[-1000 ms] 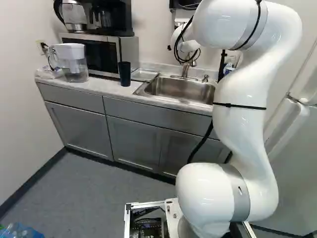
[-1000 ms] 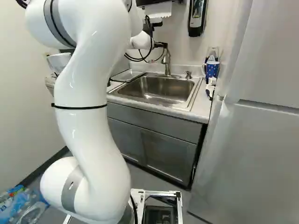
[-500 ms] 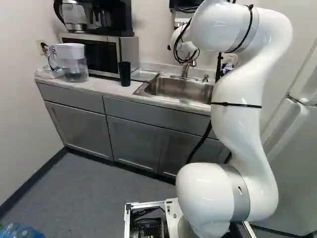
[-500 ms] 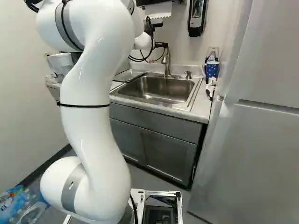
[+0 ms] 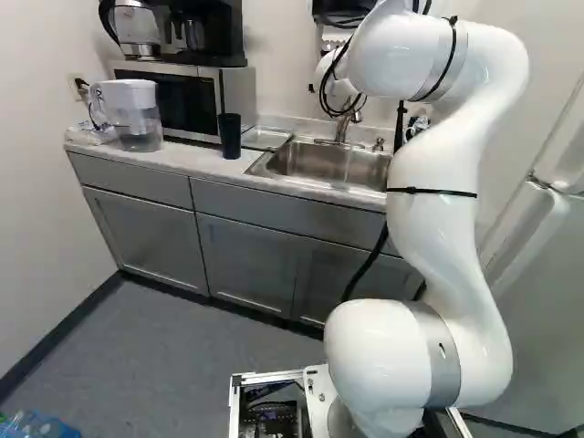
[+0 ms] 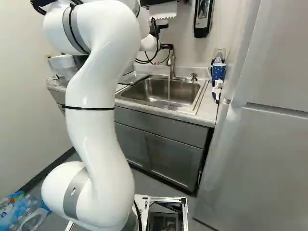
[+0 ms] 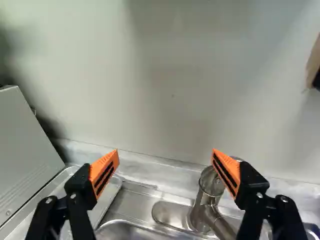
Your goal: Rinse the cup and place it in the tray
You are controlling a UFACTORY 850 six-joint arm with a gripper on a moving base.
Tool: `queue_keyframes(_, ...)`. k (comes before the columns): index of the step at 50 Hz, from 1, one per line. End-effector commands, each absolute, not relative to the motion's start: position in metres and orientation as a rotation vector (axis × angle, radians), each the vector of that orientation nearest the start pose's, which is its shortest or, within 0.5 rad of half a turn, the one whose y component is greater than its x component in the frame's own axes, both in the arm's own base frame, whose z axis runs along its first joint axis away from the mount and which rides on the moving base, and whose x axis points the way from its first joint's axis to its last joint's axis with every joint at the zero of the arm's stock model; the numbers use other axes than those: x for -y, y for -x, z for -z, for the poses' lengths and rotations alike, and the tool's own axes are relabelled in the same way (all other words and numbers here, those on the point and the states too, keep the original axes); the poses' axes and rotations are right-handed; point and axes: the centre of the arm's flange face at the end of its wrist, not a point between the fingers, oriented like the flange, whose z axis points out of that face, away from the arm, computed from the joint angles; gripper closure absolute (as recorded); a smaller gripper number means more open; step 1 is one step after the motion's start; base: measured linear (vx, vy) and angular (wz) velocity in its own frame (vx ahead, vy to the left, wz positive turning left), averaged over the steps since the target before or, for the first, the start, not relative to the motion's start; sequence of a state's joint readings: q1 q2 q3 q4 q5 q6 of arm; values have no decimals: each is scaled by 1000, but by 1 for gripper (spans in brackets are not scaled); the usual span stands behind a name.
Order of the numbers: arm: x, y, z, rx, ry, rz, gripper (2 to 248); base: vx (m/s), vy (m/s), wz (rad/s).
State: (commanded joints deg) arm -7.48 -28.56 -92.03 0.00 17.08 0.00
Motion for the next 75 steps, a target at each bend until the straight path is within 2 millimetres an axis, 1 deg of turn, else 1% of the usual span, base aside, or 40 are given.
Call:
queue_keyframes(13, 83, -696, -639, -147, 2467, 2061, 3, 0, 0, 0)
queue_keyframes(47, 35, -649, -643, -68, 2483, 1978, 3, 0, 0, 0)
queue_keyframes(64, 19, -616, -640, -40, 2548, 1869, 3, 0, 0, 0)
queue_keyframes(75, 14, -592, -636, -31, 2600, 1787, 3, 0, 0, 0)
